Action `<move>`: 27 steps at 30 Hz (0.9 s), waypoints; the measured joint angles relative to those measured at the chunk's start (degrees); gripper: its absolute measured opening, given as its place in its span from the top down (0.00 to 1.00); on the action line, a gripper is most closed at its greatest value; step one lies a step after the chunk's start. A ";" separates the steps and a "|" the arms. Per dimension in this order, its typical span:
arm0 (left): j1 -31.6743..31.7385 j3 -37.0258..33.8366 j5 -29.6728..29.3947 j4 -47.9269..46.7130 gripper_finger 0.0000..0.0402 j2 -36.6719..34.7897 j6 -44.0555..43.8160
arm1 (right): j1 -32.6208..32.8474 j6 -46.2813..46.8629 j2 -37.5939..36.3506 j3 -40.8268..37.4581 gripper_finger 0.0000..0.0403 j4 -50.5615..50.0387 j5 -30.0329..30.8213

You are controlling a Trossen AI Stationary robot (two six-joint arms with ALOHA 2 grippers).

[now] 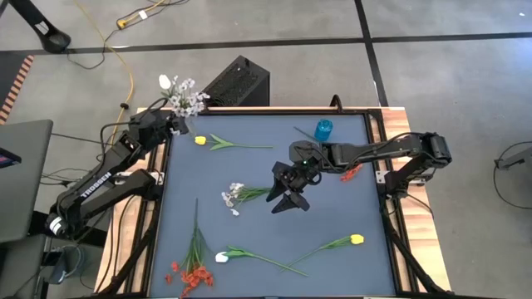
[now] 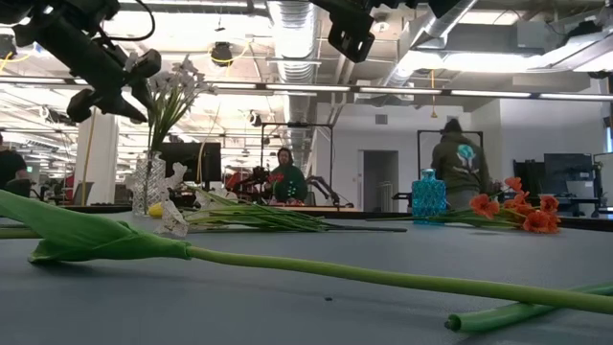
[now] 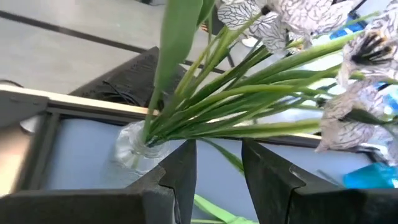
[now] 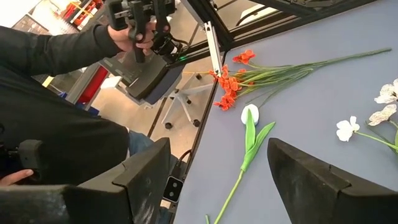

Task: Sort flowers into vase by color
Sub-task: Put the top white flower into the transparent vase

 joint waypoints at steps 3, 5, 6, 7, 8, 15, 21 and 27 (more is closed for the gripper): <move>0.00 0.00 -4.39 -1.41 0.71 0.00 1.05 | 0.00 -0.02 0.00 0.00 0.26 0.00 -0.02; 0.00 0.00 -6.93 -2.30 0.71 0.00 1.41 | 0.00 -0.02 0.00 0.00 0.26 0.00 -0.02; 0.00 0.00 -7.88 -2.63 0.71 0.01 1.63 | 0.00 -0.02 0.00 0.00 0.26 0.00 -0.02; 0.00 0.00 -8.65 -2.95 0.72 0.00 1.81 | 0.00 -0.01 0.00 0.00 0.26 0.00 -0.04; 0.00 0.00 -9.20 -3.29 0.73 0.00 2.08 | 0.00 -0.02 0.00 0.00 0.26 -0.02 -0.04; 0.00 0.00 -9.62 -3.34 0.95 0.00 3.08 | -0.07 -0.73 0.00 0.00 0.26 -0.03 -0.04; 0.00 0.00 -9.98 -3.34 0.99 0.00 3.39 | -0.76 -0.86 0.00 0.00 0.26 -0.03 -0.11; 0.02 0.00 -11.74 -3.16 1.00 0.00 3.12 | -0.76 -0.90 0.00 0.00 0.26 -0.02 -0.11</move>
